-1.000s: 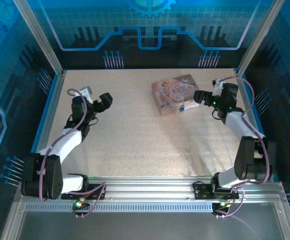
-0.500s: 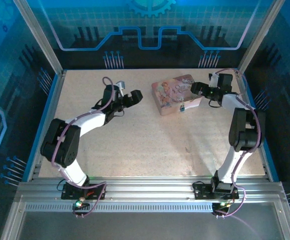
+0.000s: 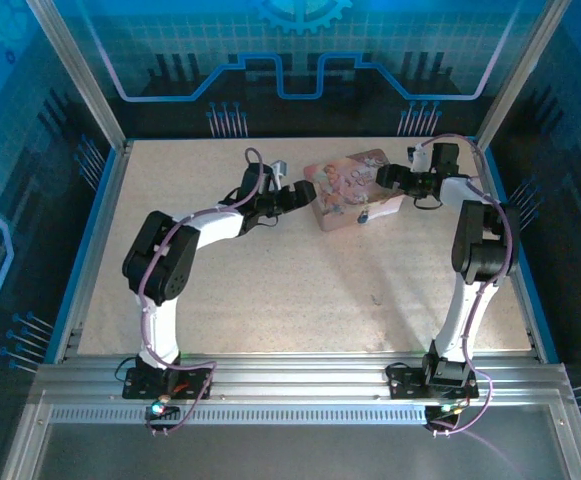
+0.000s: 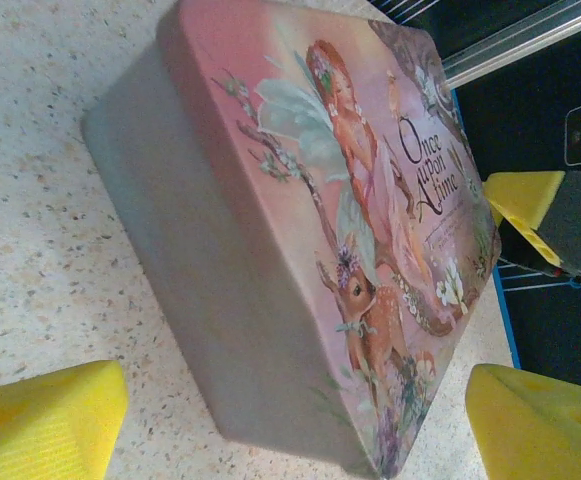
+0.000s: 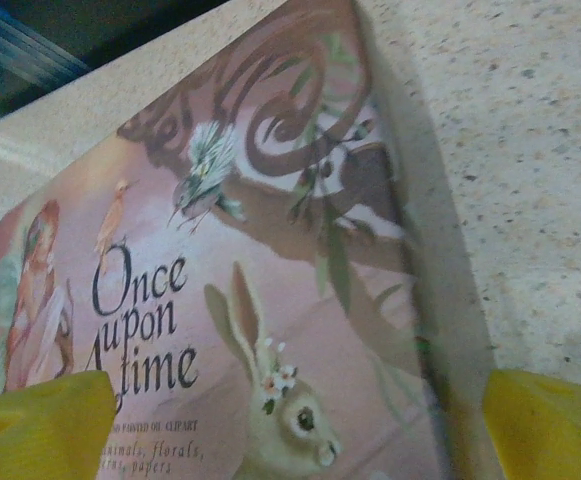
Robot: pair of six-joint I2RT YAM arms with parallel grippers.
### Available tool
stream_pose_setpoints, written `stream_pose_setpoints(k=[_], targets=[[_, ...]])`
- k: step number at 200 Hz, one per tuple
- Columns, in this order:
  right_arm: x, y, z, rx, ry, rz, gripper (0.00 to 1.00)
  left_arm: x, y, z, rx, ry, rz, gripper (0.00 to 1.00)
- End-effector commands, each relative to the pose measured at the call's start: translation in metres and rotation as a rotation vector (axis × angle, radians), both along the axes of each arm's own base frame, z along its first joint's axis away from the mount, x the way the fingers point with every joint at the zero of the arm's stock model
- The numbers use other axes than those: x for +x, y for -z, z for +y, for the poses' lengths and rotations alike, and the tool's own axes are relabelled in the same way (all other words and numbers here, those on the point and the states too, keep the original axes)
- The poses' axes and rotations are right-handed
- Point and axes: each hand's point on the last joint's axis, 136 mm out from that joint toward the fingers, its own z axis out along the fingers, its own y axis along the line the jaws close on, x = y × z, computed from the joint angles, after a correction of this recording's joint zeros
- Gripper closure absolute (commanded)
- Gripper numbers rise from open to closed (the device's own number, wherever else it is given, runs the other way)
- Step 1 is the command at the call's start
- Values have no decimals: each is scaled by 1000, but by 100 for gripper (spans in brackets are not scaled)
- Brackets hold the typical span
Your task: Unlock the padlock with the key
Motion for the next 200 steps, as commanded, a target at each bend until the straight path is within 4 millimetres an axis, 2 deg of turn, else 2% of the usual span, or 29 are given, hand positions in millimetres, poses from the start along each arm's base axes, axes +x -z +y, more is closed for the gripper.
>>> stream_pose_setpoints(k=[1,47,86,163,200], targets=[[-8,-3,10,38,-91,14,12,7,-6,-13,-45,27,-2,12],[-21,-2,24,40,-152,30,14,16,9,-21,-52,39,26,17],[-30,-2,45,40,-198,40,15,16,11,-23,-57,49,31,19],[-59,-10,86,75,-243,36,15,-10,1,-11,-31,72,7,25],[-81,-11,108,84,-274,42,14,-29,0,3,-34,54,12,24]])
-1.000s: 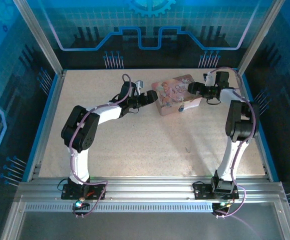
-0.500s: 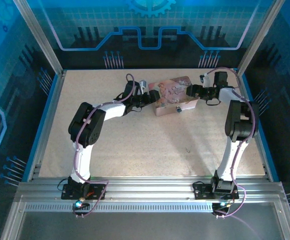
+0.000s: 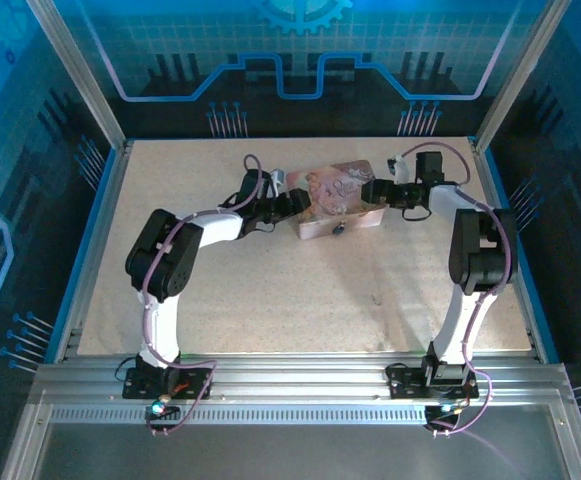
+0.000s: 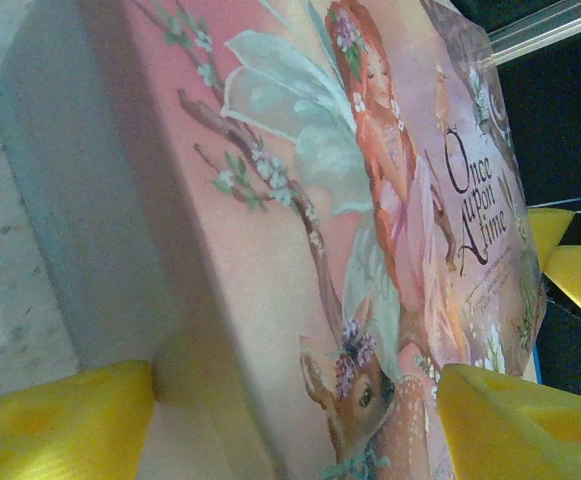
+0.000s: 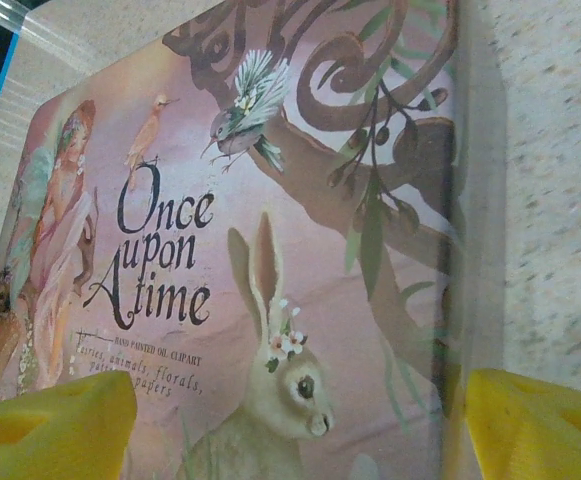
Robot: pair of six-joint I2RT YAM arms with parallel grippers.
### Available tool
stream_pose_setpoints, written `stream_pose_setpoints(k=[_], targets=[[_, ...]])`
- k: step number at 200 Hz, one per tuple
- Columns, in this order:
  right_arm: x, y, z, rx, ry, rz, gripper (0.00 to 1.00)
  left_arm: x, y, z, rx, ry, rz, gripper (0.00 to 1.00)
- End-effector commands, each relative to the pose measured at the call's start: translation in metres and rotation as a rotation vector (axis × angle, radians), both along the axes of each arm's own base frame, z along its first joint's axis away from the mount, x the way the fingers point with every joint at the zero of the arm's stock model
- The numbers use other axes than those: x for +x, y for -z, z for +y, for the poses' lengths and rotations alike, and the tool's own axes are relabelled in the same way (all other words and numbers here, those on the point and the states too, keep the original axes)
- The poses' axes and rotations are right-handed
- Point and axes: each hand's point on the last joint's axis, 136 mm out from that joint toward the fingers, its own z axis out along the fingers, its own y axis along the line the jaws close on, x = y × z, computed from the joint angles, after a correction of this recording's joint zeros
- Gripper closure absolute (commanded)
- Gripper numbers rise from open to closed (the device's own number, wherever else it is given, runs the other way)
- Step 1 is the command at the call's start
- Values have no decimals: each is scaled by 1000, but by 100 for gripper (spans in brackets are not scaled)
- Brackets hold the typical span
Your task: Unlock the padlock with the key
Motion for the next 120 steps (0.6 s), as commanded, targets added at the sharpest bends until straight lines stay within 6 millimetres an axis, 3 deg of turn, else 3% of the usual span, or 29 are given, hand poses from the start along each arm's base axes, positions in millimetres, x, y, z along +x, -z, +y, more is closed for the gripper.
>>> stream_pose_setpoints(k=[1,84,120], targets=[[-30,-14,50,90,-118,24,14,-16,-28,-7,-48,53,-60,24],[-92,-7,101,70,-145,25,14,-71,-19,41,-10,-1,5,24],[-112,3,111,50,-139,36,13,-79,-14,53,6,-28,15,24]])
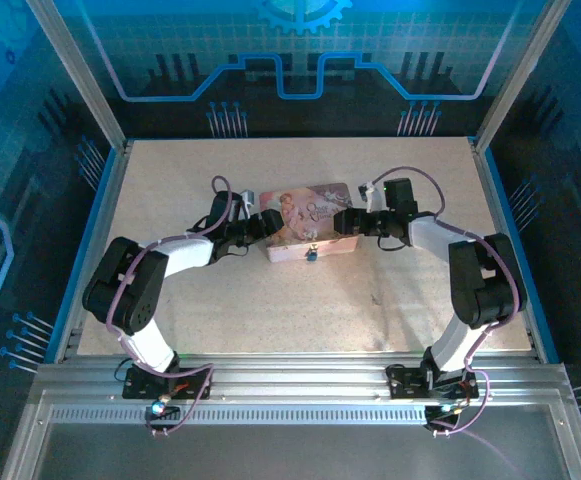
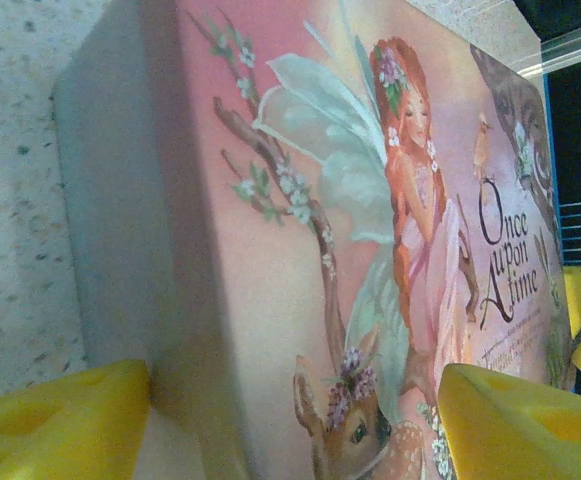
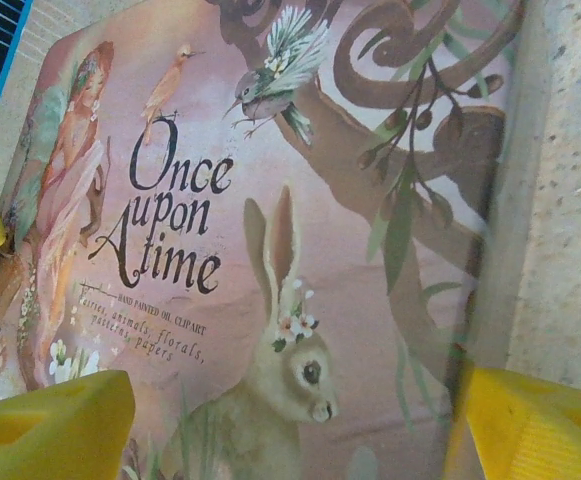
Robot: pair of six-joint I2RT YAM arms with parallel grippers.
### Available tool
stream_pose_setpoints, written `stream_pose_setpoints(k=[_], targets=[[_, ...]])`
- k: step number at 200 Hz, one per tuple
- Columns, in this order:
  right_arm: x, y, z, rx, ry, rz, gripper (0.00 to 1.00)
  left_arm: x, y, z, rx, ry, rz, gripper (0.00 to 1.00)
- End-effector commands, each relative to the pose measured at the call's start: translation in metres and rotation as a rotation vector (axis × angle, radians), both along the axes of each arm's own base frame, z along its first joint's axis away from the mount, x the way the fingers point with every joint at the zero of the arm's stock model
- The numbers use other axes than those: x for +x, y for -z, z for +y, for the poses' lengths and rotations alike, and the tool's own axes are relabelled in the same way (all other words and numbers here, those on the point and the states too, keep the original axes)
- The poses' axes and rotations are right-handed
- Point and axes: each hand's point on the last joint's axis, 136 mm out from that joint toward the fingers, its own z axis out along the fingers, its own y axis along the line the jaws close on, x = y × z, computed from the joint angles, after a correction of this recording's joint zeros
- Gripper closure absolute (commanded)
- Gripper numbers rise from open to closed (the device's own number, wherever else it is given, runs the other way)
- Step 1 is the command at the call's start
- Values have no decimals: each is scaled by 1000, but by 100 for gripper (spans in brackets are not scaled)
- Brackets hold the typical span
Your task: Unlock the padlock with the key
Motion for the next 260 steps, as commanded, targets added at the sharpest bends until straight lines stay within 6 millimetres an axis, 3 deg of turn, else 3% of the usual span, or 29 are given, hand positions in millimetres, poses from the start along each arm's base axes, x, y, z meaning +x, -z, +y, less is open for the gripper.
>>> stream_pose_setpoints(k=[1,67,77,104,108,135,163,191,229,260], targets=[[-27,0,33,65,-79,40,13,-10,-17,-14,-48,75,-40,24],[-28,1,19,-6,-17,41,8,-9,-14,5,-24,1,-21,18],[-27,1,15,-23,1,42,7,-9,-14,9,-25,-14,-18,12],[-22,-4,-8,-99,108,18,2,-12,-18,27,-10,-68,-30,2],[-28,3,-14,-116,128,35,0,-14,-19,30,-6,-74,-31,1],[-36,-7,-39,-169,220,7,0,-22,-29,47,29,-108,-64,1],[-58,-17,-59,-225,281,11,0,-35,-45,54,32,-116,-102,1],[-92,-17,-71,-272,316,45,2,-54,-60,54,-20,-127,-116,1],[-142,8,-75,-369,284,155,6,-88,-62,42,-44,-103,-104,1],[-167,34,-76,-401,277,256,12,-108,-53,33,-78,-103,-73,1]])
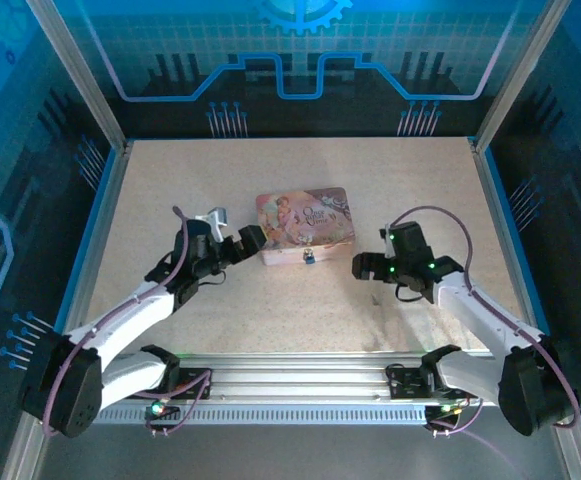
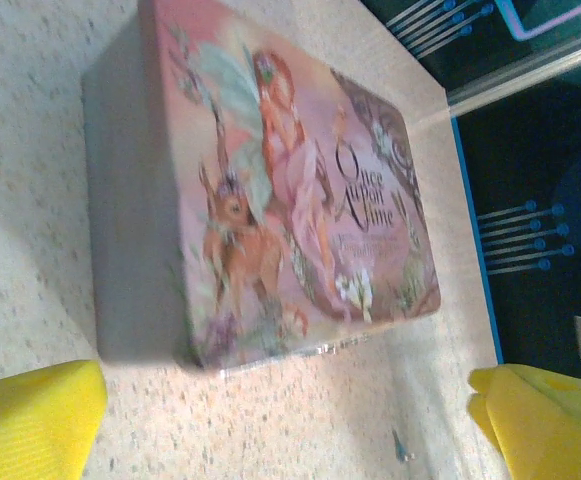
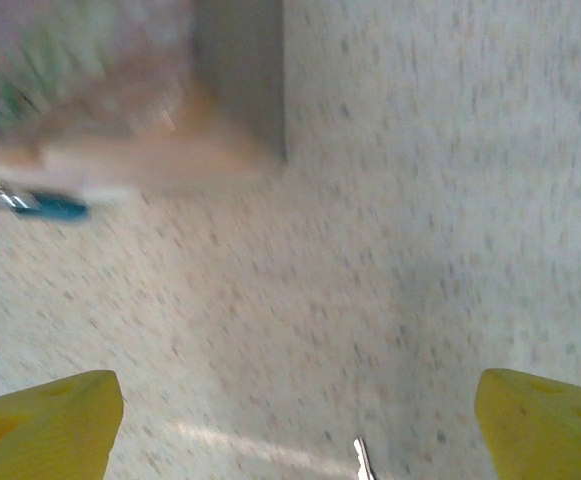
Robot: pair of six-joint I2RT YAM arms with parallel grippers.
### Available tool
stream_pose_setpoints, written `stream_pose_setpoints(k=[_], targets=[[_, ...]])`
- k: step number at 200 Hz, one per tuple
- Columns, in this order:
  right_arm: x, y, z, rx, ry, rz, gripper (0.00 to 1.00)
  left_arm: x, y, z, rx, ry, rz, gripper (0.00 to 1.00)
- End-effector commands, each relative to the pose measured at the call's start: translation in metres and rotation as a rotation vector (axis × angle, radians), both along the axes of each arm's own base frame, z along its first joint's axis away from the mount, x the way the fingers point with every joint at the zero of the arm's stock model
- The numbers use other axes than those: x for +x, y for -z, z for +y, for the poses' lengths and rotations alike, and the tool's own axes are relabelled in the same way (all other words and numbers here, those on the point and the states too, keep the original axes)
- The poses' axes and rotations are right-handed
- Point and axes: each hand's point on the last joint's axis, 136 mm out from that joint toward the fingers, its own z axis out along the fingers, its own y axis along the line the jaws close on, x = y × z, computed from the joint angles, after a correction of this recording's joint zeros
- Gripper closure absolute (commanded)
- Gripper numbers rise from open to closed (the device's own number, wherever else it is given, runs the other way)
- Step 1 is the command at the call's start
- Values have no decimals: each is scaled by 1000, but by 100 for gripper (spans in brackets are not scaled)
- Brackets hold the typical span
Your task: Unlock the padlock with the key
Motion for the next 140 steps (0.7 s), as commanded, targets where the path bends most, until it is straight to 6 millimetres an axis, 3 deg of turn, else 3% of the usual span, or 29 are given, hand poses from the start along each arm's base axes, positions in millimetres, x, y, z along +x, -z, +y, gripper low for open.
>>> stream_pose_setpoints(k=[1,34,74,140], targets=[[-32,28,-11,-54,39,139,12,-15,16,0,-19,-31,63,1],[-48,45,-11,-110,30,209,12,-25,25,-11,-26,-10,80,1],[-53,51,-8,-136,1,263,17,-22,26,-14,-16,0,79,1],[-57,60,-8,-142,-3,289,44,-21,26,-13,3,-9,76,1]])
